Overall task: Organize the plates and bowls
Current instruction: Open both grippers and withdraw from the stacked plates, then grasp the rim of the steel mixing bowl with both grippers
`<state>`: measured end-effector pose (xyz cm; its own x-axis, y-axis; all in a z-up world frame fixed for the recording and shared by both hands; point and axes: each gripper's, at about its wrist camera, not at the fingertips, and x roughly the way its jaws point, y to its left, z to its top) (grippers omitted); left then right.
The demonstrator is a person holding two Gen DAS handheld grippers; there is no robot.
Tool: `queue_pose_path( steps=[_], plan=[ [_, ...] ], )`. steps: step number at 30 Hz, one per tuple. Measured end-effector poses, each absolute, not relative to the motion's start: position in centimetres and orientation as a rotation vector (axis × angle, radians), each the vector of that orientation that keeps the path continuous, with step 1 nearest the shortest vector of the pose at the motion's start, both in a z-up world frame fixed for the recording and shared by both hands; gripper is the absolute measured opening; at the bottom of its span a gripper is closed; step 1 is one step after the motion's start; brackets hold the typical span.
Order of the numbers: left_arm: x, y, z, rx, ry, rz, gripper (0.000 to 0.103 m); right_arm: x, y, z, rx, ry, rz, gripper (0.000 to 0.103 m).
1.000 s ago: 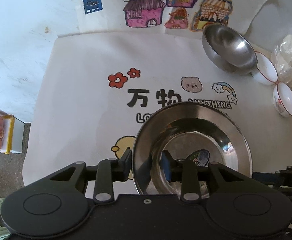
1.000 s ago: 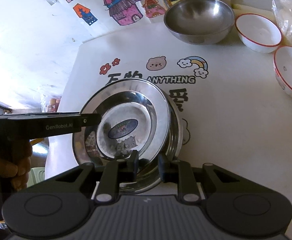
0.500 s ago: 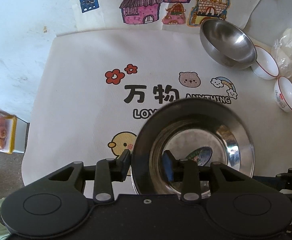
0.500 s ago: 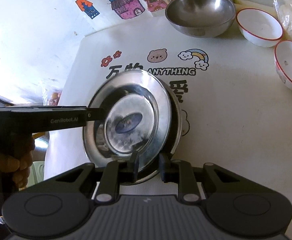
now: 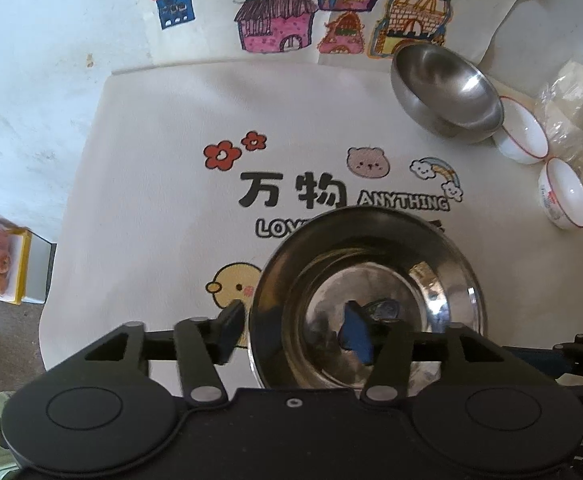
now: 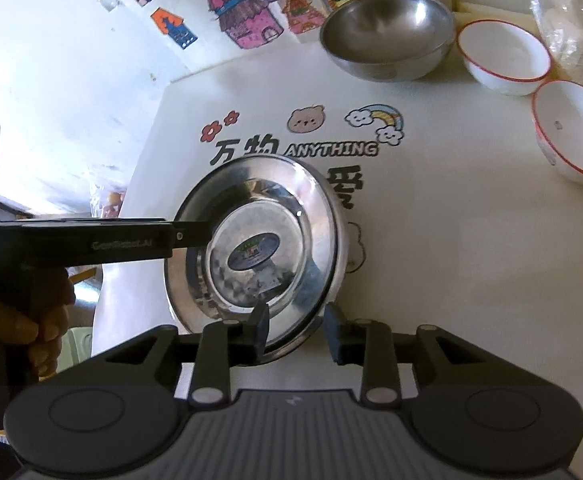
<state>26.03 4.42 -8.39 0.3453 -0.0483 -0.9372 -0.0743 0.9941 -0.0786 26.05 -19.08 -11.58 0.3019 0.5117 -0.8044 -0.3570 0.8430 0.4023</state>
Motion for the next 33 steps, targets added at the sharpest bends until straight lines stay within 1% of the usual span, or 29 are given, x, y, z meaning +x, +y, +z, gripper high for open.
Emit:
queue_pose_path(
  steps=[1, 2, 4, 5, 7, 8, 9, 10, 12, 13, 15, 26, 33],
  plan=[
    [26.1, 4.3, -8.2, -0.114, 1.213, 0.017, 0.069, 26.1, -19.4, -11.6, 0.167, 1.122, 0.576, 0.041],
    [26.2, 4.2, -8.0, -0.114, 1.206, 0.018, 0.072, 26.1, -19.8, -11.6, 0.175, 1.120, 0.572, 0.043],
    [26.7, 3.9, -7.6, -0.108, 1.194, 0.028, 0.081, 26.1, -20.7, -11.6, 0.191, 1.114, 0.560, 0.055],
    [27.0, 3.7, -7.5, -0.103, 1.188, 0.034, 0.087, 26.2, -21.1, -11.6, 0.201, 1.111, 0.554, 0.057],
    [27.7, 3.3, -7.1, -0.093, 1.176, 0.043, 0.096, 26.2, -21.8, -11.6, 0.221, 1.104, 0.540, 0.070],
    [28.2, 3.2, -7.0, -0.090, 1.171, 0.044, 0.098, 26.3, -22.2, -11.6, 0.234, 1.097, 0.533, 0.073],
    [28.8, 3.0, -6.9, -0.089, 1.165, 0.043, 0.100, 26.4, -22.7, -11.6, 0.250, 1.090, 0.525, 0.079],
    [29.3, 2.8, -6.9, -0.089, 1.162, 0.042, 0.101, 26.5, -23.2, -11.7, 0.266, 1.080, 0.517, 0.087],
    [30.9, 2.5, -6.8, -0.085, 1.160, 0.042, 0.102, 26.9, -24.2, -11.6, 0.303, 1.054, 0.499, 0.097],
    [31.9, 2.3, -6.9, -0.082, 1.160, 0.043, 0.102, 27.2, -24.7, -11.6, 0.321, 1.044, 0.491, 0.100],
    [33.8, 2.0, -6.9, -0.080, 1.157, 0.040, 0.102, 28.0, -25.5, -11.5, 0.365, 1.025, 0.469, 0.103],
    [44.6, -0.1, -7.4, -0.021, 1.140, -0.045, 0.102, 35.0, -26.0, -11.7, 0.570, 0.920, 0.389, 0.103],
    [47.9, -1.8, -8.3, 0.088, 1.161, -0.099, 0.102, 38.2, -25.1, -12.7, 0.668, 0.917, 0.289, 0.103]
  ],
)
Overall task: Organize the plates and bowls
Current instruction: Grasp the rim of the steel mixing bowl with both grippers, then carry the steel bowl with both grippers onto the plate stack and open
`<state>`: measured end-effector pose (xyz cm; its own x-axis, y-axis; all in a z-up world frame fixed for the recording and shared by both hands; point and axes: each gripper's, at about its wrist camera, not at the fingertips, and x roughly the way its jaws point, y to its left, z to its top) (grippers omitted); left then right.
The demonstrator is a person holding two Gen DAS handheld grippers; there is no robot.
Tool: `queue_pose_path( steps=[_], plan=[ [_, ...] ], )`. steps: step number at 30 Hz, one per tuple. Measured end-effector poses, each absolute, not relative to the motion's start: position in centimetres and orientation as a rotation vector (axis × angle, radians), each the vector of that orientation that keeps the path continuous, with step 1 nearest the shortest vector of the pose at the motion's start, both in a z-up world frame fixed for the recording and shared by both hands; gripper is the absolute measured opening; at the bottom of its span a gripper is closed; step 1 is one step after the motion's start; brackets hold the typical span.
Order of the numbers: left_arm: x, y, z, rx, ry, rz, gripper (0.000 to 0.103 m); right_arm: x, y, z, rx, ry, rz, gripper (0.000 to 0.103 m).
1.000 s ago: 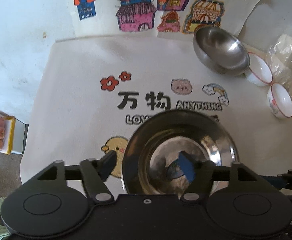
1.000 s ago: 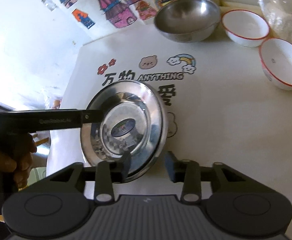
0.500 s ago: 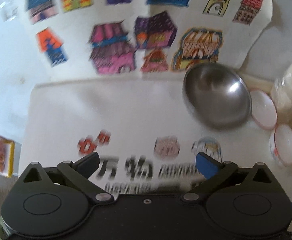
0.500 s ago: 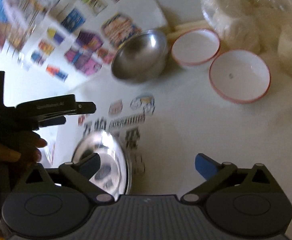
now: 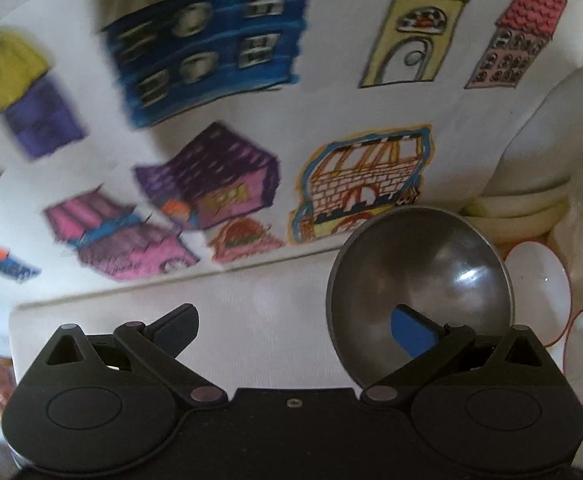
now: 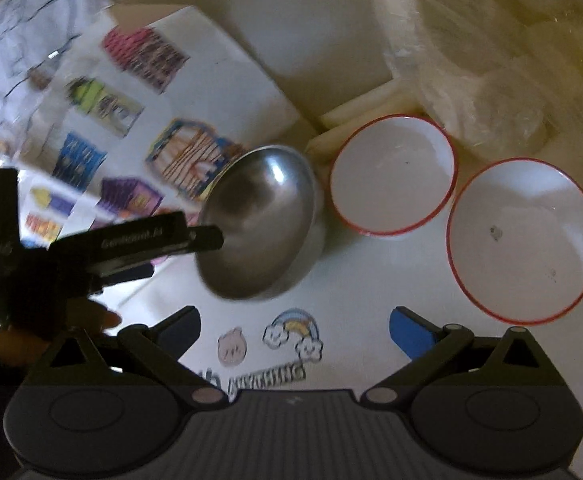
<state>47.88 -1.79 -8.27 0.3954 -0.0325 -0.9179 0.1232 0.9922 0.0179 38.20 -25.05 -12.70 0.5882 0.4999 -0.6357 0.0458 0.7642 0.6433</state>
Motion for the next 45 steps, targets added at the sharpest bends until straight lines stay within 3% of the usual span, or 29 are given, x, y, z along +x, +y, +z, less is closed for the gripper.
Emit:
queue_pose_path(
  steps=[9, 15, 18, 20, 23, 29, 33, 45],
  plan=[
    [49.5, -3.3, -9.2, 0.169, 1.183, -0.126, 0.102, 40.2, -24.4, -13.2, 0.677, 0.923, 0.173, 0.096],
    [49.9, -3.3, -9.7, 0.157, 1.190, -0.122, 0.101, 41.2, -23.8, -13.4, 0.671, 0.933, 0.143, 0.080],
    [50.0, -3.7, -10.1, 0.131, 1.185, -0.134, 0.089, 41.5, -23.7, -13.4, 0.677, 0.932, 0.153, 0.070],
    [49.7, -3.9, -10.4, 0.107, 1.188, -0.136, 0.081, 41.7, -23.5, -13.5, 0.672, 0.934, 0.155, 0.055],
    [49.3, -3.9, -10.4, 0.058, 1.192, -0.146, 0.069, 41.9, -23.5, -13.5, 0.681, 0.937, 0.168, 0.046],
    [47.9, -3.8, -10.3, -0.007, 1.197, -0.185, 0.029, 42.0, -23.6, -13.2, 0.671, 0.923, 0.211, 0.024],
    [46.5, -3.1, -10.1, -0.037, 1.192, -0.166, 0.019, 41.9, -23.7, -13.0, 0.650, 0.931, 0.214, 0.023],
    [39.4, -3.5, -7.6, -0.078, 1.157, -0.239, 0.018, 35.5, -25.5, -11.2, 0.536, 0.928, 0.270, 0.023]
  ],
)
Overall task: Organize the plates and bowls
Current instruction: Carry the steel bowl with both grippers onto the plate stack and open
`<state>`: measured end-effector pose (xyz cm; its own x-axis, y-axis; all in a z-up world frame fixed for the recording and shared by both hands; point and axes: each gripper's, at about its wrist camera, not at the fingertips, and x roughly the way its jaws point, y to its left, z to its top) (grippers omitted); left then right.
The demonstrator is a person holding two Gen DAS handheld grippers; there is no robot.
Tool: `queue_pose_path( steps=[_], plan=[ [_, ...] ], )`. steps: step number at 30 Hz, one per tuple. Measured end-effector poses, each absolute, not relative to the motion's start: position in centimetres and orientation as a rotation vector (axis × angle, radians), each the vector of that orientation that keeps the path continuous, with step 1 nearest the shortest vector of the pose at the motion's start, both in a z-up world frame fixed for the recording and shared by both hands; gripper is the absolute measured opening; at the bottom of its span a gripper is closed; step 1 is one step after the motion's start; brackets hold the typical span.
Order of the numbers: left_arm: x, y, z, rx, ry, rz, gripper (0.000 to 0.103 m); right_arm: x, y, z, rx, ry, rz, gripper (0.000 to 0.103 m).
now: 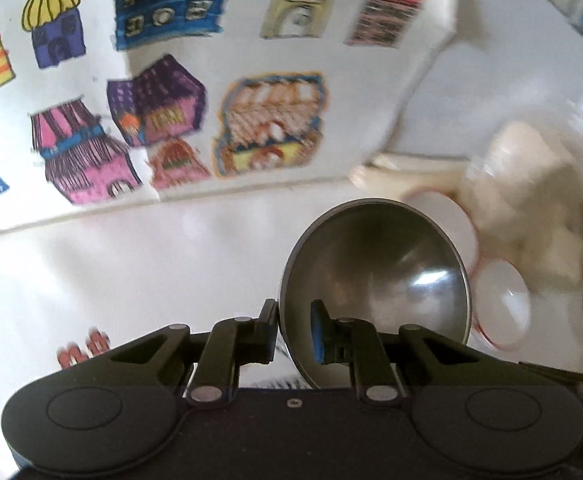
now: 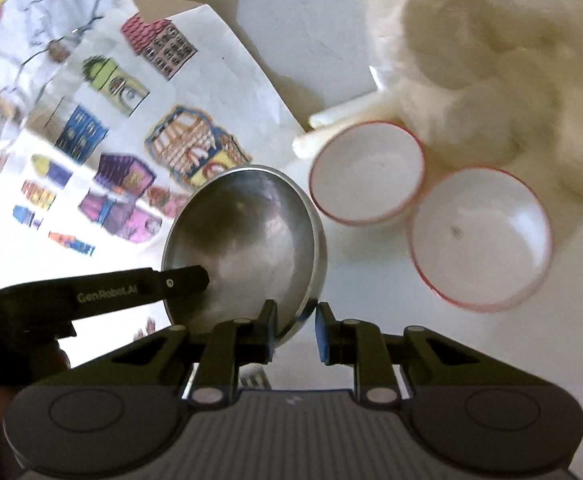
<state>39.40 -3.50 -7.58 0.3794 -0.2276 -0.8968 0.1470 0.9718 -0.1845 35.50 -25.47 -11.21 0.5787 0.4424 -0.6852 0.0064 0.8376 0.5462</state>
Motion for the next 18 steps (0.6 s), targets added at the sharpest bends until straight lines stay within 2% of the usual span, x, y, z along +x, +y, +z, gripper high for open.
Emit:
queue_pose_path(
  steps=[8, 18],
  plan=[
    [33.8, -6.6, -6.6, -0.062, 1.195, -0.357, 0.018, 28.6, -29.0, -10.7, 0.503, 0.976, 0.239, 0.023],
    [28.3, -9.4, -8.3, -0.040, 1.334, -0.443, 0.019, 22.7, -31.8, -12.1, 0.487, 1.091, 0.194, 0.023]
  ],
)
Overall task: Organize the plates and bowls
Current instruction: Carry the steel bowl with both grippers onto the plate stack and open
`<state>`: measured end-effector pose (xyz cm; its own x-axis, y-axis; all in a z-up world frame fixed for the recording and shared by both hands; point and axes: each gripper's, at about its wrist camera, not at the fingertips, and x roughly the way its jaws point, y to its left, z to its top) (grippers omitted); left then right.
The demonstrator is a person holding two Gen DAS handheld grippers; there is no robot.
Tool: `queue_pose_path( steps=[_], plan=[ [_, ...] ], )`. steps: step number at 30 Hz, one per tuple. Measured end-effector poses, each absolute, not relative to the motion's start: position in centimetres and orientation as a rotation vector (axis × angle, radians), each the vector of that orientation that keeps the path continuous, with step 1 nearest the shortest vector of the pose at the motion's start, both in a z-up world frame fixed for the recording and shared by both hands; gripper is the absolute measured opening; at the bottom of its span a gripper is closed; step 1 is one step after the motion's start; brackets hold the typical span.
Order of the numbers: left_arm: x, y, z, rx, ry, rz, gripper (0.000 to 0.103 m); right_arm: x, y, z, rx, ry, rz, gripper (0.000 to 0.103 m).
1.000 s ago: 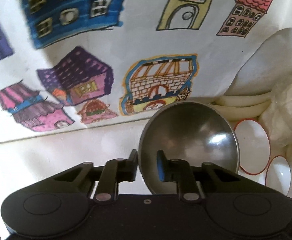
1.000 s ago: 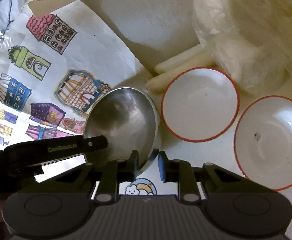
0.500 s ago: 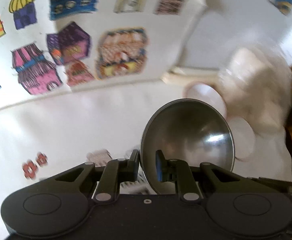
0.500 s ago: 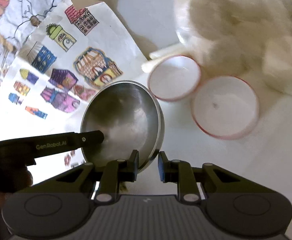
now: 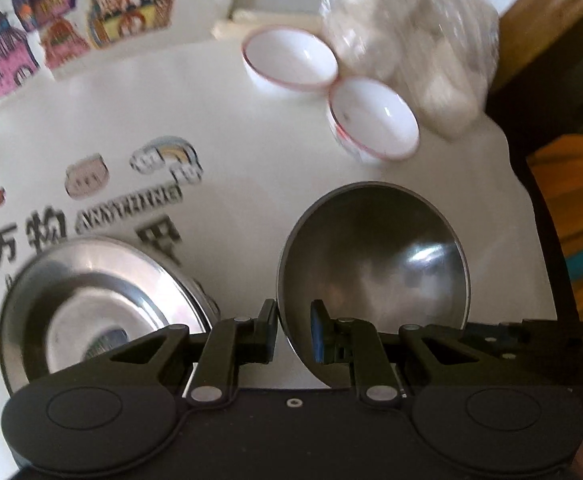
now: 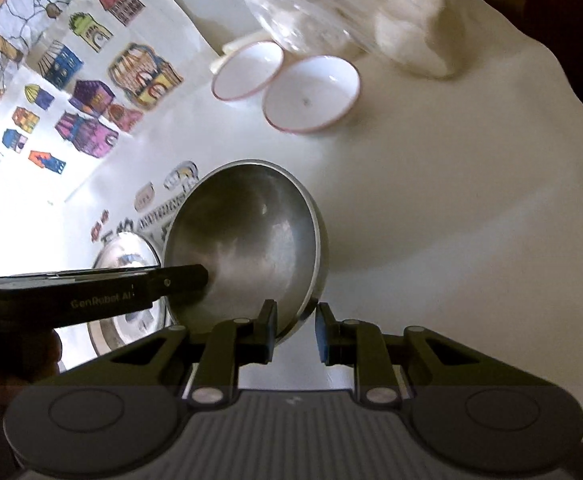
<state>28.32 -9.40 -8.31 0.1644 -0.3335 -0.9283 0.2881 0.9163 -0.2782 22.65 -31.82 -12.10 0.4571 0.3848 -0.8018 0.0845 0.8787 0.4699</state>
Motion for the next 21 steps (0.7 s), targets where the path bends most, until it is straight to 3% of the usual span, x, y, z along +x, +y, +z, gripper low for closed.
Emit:
queue_pose_path(
  steps=[13, 21],
  plan=[
    [27.7, -9.3, -9.5, -0.015, 1.361, -0.420, 0.019, 22.1, -31.6, -13.6, 0.466, 1.111, 0.210, 0.023],
    [27.9, -9.0, -9.0, -0.032, 1.346, -0.401, 0.025, 22.2, -31.7, -13.6, 0.457, 1.107, 0.218, 0.025]
  ],
)
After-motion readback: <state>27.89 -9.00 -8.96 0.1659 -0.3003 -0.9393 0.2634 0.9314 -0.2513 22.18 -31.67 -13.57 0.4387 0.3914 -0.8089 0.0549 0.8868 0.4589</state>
